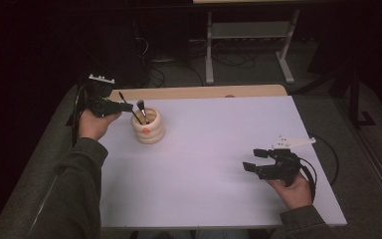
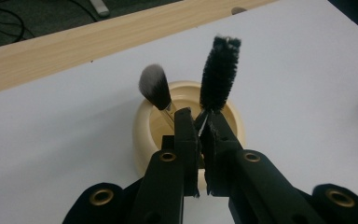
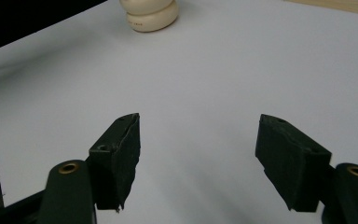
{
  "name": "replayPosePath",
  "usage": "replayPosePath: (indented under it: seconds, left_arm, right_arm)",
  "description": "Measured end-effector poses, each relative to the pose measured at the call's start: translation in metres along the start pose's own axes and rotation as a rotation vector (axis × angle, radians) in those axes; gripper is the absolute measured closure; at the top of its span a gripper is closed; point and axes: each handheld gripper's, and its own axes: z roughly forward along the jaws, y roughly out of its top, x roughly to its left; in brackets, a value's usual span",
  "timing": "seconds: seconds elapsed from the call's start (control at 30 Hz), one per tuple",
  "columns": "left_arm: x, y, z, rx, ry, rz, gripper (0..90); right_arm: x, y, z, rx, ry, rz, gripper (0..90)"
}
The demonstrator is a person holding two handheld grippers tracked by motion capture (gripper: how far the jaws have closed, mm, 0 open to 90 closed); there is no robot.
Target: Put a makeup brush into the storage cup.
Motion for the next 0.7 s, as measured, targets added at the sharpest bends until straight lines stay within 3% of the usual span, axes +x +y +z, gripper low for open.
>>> replayPosePath:
  seconds: [0.7]
  left_arm:
    - [0.002, -0.011, 0.007, 0.000, -0.009, -0.014, 84.7]
  right_arm:
    - [0.001, 0.000, 0.002, 0.005, 0.002, -0.001, 29.7]
